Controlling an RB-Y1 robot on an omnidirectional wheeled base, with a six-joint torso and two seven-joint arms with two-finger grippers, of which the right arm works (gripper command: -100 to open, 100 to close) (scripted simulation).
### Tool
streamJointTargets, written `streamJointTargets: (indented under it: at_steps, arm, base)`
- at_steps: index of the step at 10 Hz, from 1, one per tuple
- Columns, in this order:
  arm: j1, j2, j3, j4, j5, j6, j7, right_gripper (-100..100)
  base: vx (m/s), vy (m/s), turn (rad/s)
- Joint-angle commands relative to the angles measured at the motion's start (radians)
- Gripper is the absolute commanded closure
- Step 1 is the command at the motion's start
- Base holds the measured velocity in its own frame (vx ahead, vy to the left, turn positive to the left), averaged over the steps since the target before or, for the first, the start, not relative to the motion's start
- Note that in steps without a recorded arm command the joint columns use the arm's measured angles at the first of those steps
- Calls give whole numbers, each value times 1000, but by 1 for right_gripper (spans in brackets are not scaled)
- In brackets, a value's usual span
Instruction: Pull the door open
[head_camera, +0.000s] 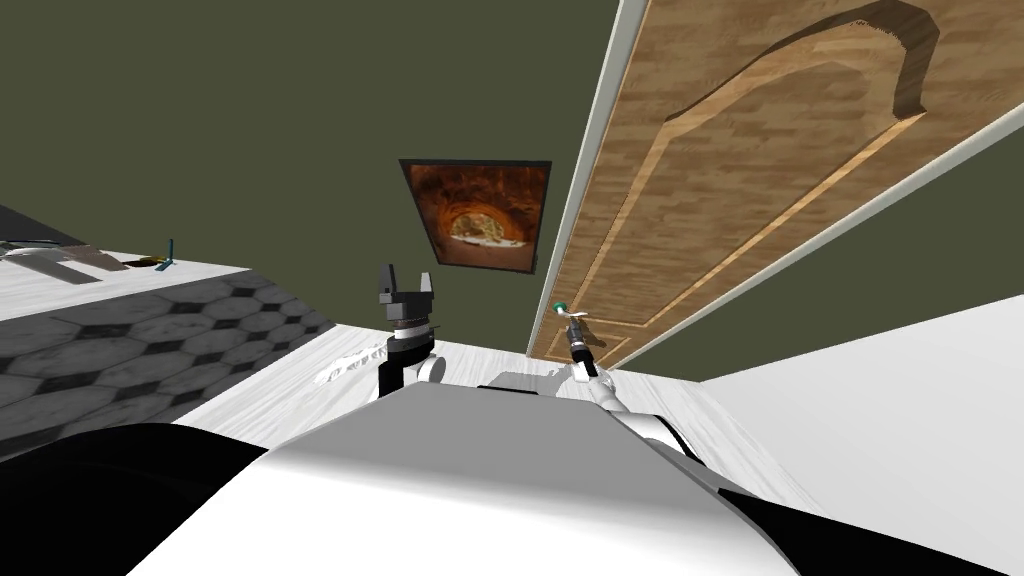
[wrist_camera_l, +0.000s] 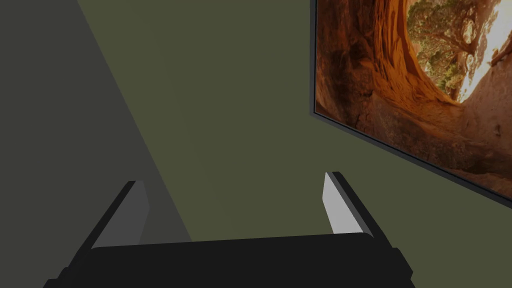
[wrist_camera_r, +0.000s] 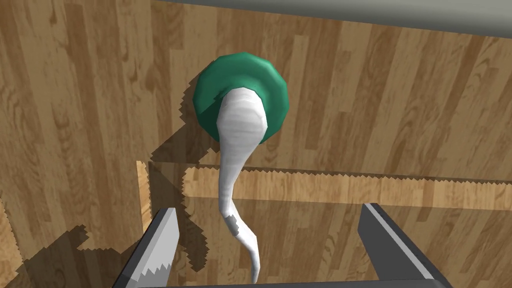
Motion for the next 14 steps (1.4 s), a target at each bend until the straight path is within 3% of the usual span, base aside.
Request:
streamJointTargets:
  at_steps: [1,3,5,8,11,12,14]
  arm:
    - [-6,-1,-1,50,0,-15,0,-100]
    - [-6,-1,-1,50,0,-15,0,-100]
    - [16,-42,-15,66,-12,-39,-31,-100]
    - [42,-88,-30,84,-24,-66,-64,-100]
    - [35,-87,-30,97,-24,-73,-64,-100]
    - [35,-87,-30,97,-24,-73,-64,100]
    - [35,-87,-30,97,-24,-73,-64,100]
  base:
    - [17,15,-14]
    - [-10,2,0]
    - [102,35,156]
    - [172,37,143]
    - [76,11,6]
    - [0,0,0]
    - [-9,-3,5]
